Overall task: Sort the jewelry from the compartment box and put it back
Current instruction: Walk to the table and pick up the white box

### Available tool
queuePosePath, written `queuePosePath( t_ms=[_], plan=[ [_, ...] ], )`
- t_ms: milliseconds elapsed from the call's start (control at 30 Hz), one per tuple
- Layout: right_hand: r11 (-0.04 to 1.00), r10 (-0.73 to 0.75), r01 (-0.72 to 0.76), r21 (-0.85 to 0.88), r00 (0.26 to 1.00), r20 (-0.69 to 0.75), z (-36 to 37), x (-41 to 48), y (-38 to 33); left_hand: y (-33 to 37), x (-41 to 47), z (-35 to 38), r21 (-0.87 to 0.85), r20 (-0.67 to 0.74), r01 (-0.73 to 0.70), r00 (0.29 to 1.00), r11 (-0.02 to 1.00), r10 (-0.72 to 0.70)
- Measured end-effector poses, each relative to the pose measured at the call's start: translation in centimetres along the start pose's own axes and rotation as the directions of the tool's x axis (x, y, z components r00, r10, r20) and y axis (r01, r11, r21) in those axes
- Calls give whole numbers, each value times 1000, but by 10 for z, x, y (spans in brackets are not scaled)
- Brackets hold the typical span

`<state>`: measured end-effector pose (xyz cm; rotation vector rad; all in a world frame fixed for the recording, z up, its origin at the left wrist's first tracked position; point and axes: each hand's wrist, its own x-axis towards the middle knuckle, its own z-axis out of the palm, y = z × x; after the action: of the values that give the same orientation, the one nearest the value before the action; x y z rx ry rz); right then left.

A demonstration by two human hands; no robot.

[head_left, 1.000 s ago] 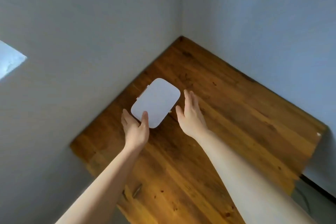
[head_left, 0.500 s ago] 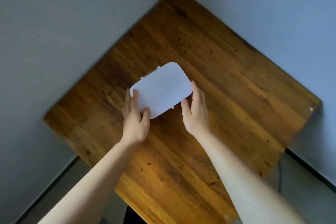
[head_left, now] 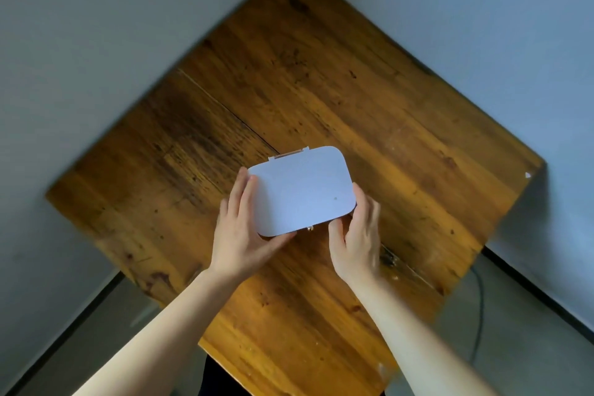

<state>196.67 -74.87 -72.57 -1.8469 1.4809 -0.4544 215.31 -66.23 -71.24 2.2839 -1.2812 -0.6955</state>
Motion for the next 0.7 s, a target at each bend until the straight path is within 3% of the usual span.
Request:
queuePosePath(
  t_ms=[333,500,567,633,700],
  plan=[
    [998,-49,50,-41,999,20,4,-9,5,-13,-1,-5,65,-12,-111,994,992,112],
    [999,-25,29,-42,996,91,-4,-9,1,-9,15,-35,82,-118,-188,973,979,197],
    [992,-36,51,-114,991,129,-5,-8,1,-1,28,-50,-78,-218,-138,969,987,118],
    [979,-45,76,-189,986,163,-5,-6,-4,9,44,-61,-300,-280,-3,956,954,-85],
    [966,-46,93,-242,980,192,-3,-3,-10,10,61,-67,-368,-287,117,929,922,-233]
  ],
)
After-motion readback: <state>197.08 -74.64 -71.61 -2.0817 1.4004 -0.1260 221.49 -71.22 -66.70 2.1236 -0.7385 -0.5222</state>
